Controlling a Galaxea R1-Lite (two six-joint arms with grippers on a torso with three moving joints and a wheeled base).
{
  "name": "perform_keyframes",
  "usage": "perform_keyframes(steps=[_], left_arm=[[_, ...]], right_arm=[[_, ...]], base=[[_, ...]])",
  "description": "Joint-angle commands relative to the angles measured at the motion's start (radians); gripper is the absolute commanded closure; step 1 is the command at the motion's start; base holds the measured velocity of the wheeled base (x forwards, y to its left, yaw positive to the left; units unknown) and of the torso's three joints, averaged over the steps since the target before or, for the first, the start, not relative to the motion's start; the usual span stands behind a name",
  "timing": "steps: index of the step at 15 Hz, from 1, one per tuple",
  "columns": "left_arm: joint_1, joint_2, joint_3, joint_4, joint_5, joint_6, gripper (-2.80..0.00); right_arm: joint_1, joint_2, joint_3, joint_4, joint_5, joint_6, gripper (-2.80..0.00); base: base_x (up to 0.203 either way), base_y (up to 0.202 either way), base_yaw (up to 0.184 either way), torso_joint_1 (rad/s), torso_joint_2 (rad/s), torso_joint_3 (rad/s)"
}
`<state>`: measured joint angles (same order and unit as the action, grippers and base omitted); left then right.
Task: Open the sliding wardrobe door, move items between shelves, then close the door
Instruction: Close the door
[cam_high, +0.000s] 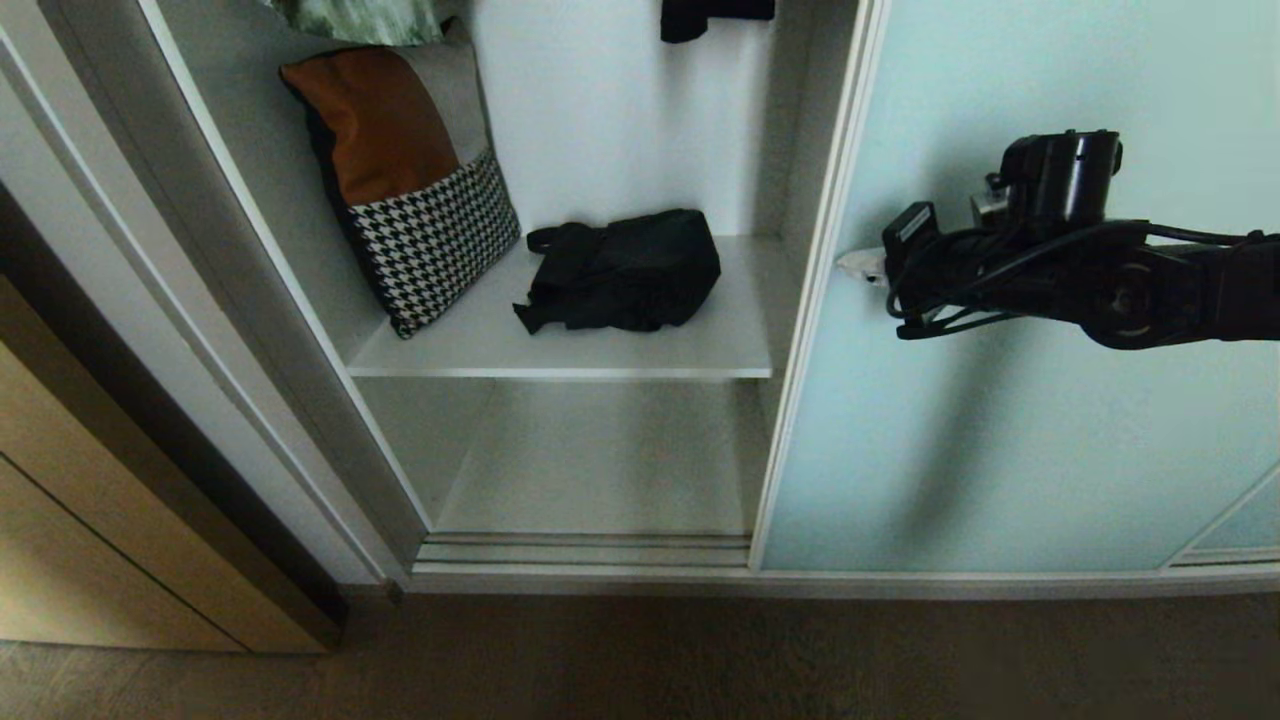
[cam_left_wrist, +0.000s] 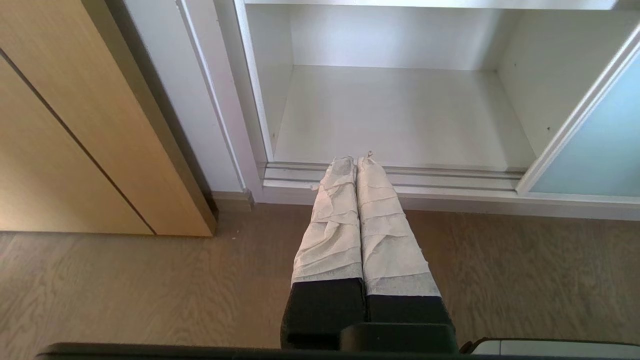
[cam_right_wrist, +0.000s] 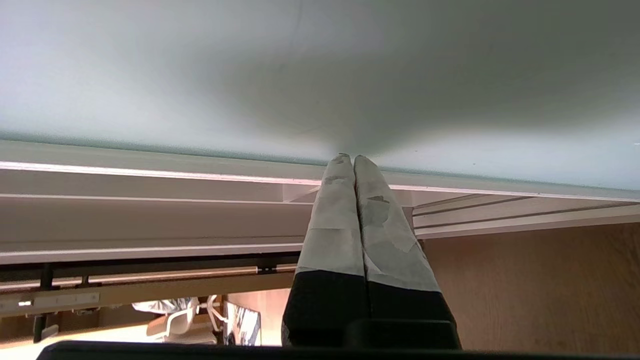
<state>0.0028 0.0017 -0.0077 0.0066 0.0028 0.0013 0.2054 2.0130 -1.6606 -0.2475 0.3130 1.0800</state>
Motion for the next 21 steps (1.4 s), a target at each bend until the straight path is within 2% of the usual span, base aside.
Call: perform_keyframes(steps=[1, 7, 9, 15, 18, 21], left_arm=[[0.000, 0.000, -0.001, 0.001, 0.000, 0.000, 0.00], [0.000, 0.001, 0.000, 0.001, 0.002, 0.000, 0.00], [0.000, 0.001, 0.000, 0.000, 0.002, 0.000, 0.00], [0.000, 0.000, 0.000, 0.000, 0.002, 0.000, 0.00], [0.000, 0.001, 0.000, 0.000, 0.002, 0.000, 0.00], [0.000, 0.001, 0.000, 0.001, 0.000, 0.000, 0.00]], right_arm=[[0.032, 0.010, -0.001, 0.000, 0.000, 0.002, 0.00], [0.108, 0.040, -0.041, 0.004, -0.002, -0.007, 0.00], [0.139, 0.067, -0.081, 0.022, -0.003, -0.047, 0.00], [0.250, 0.185, -0.274, 0.112, -0.006, -0.101, 0.00], [0.337, 0.187, -0.267, 0.127, -0.029, -0.145, 0.00], [0.369, 0.101, -0.177, 0.130, -0.103, -0.155, 0.00]], base=[[0.000, 0.000, 0.000, 0.000, 0.00, 0.000], [0.000, 0.000, 0.000, 0.000, 0.00, 0.000], [0.000, 0.000, 0.000, 0.000, 0.00, 0.000], [0.000, 0.000, 0.000, 0.000, 0.00, 0.000], [0.000, 0.000, 0.000, 0.000, 0.00, 0.000], [0.000, 0.000, 0.000, 0.000, 0.00, 0.000]])
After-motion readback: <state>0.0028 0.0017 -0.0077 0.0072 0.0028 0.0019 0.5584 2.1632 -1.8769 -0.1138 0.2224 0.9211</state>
